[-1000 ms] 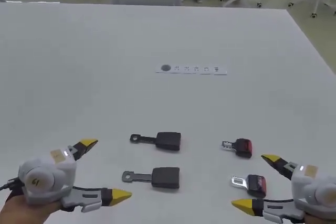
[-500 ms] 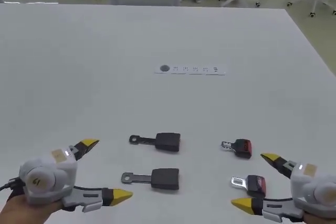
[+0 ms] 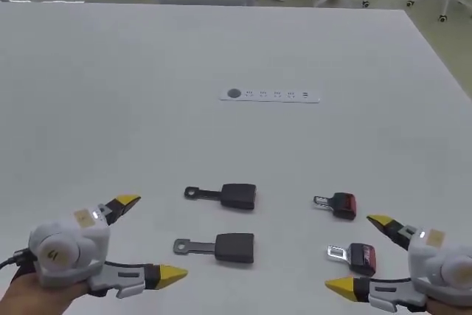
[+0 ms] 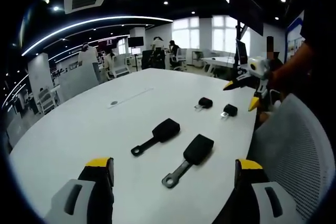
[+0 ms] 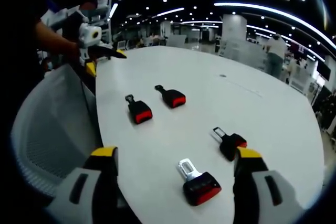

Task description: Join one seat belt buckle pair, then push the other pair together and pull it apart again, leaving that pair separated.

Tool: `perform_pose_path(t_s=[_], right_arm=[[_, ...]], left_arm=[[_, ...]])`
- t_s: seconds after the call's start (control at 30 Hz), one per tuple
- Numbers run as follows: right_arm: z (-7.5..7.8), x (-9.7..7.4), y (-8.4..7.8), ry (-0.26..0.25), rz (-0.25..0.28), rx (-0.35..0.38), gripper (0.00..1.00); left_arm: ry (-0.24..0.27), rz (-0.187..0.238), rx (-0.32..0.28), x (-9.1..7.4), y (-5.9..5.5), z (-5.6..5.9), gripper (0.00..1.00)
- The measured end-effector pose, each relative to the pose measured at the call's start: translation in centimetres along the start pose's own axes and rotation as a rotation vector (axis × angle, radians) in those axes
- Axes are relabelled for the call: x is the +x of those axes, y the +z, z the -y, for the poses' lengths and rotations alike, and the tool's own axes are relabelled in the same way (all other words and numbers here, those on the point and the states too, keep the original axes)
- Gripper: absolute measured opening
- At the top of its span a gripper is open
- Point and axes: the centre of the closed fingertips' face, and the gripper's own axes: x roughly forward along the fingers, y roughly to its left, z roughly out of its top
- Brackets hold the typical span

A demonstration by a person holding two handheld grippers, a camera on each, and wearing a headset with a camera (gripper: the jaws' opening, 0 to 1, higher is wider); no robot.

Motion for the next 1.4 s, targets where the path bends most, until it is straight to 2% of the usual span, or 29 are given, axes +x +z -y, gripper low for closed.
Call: perform_pose_path(t_s=[0.47,1.03,1.4], right_arm=[[-0.48,-0.31,-0.20,0.005,-0.001,-0.003,0.92],[-0.03,-0.73,-0.23,0.001,-0.003,-0.014,0.92],[0.14,-0.92,-0.50,0.001,-0.010,-0.015,0.92]], left_arm=[[-0.003,-0.002,-0.004,-0.27,-0.39,0.45,0.97],[-0.007,0.001,0.004,-0.19,-0.04,0.62,0.97],[-0.015,-0.008,0.014,-0.04,-0.24,0.63,0.97]])
